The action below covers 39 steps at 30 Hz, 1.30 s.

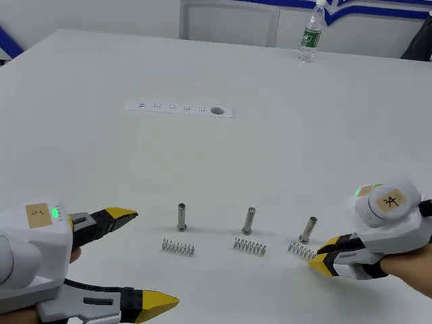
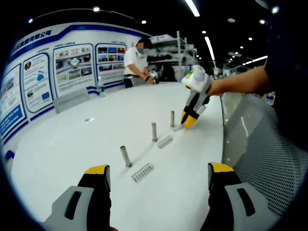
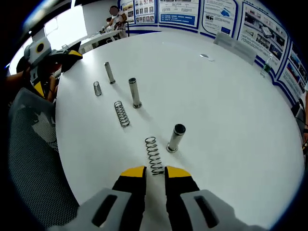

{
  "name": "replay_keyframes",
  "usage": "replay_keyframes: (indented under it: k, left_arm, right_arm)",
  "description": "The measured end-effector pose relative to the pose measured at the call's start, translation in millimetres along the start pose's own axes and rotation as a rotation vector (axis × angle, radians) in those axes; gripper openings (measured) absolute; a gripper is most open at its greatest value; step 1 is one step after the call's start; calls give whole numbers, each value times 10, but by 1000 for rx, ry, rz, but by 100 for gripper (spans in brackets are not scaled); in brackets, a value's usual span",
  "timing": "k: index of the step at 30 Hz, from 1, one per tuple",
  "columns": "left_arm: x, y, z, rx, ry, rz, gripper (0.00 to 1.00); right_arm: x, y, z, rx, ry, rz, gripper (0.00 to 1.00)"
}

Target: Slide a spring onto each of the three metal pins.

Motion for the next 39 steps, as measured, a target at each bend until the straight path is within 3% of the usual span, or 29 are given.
replay_keyframes:
  k: [15,21,29,39]
  left_arm:
    - [-27,20,-5,7,-1,6,83]
    - [-67,-25,-12,1,14,-10,81]
    - [-215,-165,-102,-22,102,-65,74]
    - [-272,-317,-382,-42,213,-131,60]
  right_arm:
    - [-21,-3,-33,40,-32,86,12]
    - [68,-27,42,47,-30,111,11]
    - [251,-97,284,53,-47,182,11]
    - [610,-412,436,42,-111,284,11]
Point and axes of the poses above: the centre of the closed fingertips' face, and the gripper's own axes: z roughly backward along the fingers, x roughly to its left, y roughly out of its underside, the point moved 8 cm from there along z, roughly backward along the fingers, and after that the axes turned 3 degrees about -z, right-handed, at the moved point
